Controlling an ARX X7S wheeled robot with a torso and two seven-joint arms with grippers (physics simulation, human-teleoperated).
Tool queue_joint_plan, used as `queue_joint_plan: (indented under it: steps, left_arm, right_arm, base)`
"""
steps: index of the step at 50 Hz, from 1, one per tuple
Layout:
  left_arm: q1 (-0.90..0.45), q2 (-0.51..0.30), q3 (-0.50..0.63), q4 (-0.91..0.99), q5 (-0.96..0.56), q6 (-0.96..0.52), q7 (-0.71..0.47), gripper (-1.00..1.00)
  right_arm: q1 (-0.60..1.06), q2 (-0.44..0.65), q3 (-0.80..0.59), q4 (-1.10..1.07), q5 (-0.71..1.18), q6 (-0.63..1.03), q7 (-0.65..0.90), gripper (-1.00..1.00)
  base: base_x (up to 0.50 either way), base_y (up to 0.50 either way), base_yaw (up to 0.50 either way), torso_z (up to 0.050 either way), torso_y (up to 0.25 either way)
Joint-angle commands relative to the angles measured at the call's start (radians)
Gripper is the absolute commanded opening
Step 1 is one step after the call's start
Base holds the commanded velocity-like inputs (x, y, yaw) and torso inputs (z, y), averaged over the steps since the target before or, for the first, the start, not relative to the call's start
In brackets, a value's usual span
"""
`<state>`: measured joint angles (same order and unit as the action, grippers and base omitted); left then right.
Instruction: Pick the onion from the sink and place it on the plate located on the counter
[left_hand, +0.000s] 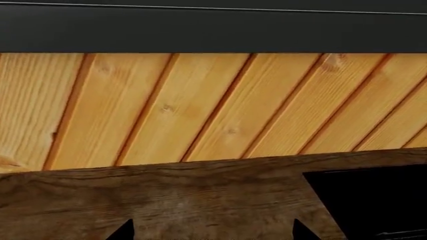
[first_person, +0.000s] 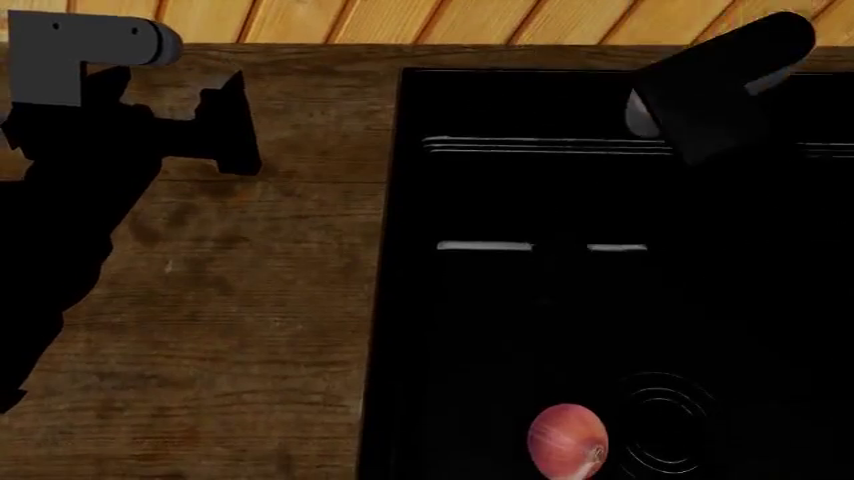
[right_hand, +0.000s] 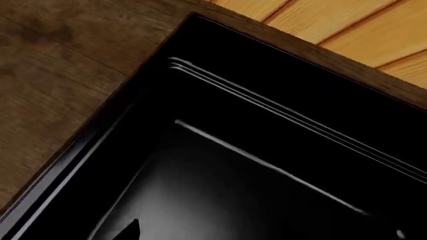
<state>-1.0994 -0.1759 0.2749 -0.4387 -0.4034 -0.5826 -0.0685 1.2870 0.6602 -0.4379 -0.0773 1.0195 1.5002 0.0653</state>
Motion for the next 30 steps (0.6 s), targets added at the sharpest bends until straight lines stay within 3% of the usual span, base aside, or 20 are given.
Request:
queue_joint_plan:
  steps: [1,15,30]
  left_arm:
    - [0.013,-0.008,0.004,0.034,-0.009,-0.020,-0.010,1.00]
    - [0.015,-0.004,0.018,0.021,-0.007,-0.006,-0.009,1.00]
    - [0.025,-0.013,0.013,0.059,-0.024,-0.027,-0.022,1.00]
  right_arm:
    - [0.024,0.098,-0.109,-0.026,0.176,0.034,0.035,1.00]
    - [-0.059,0.131,-0.122,-0.030,0.206,-0.026,0.040,1.00]
    - [-0.122,0.078,-0.214,0.060,0.098,-0.160,-0.021,1.00]
  base:
    - [0.00,0.00,0.00,0.000,0.000]
    - [0.00,0.00,0.00,0.000,0.000]
    - [0.00,0.00,0.00,0.000,0.000]
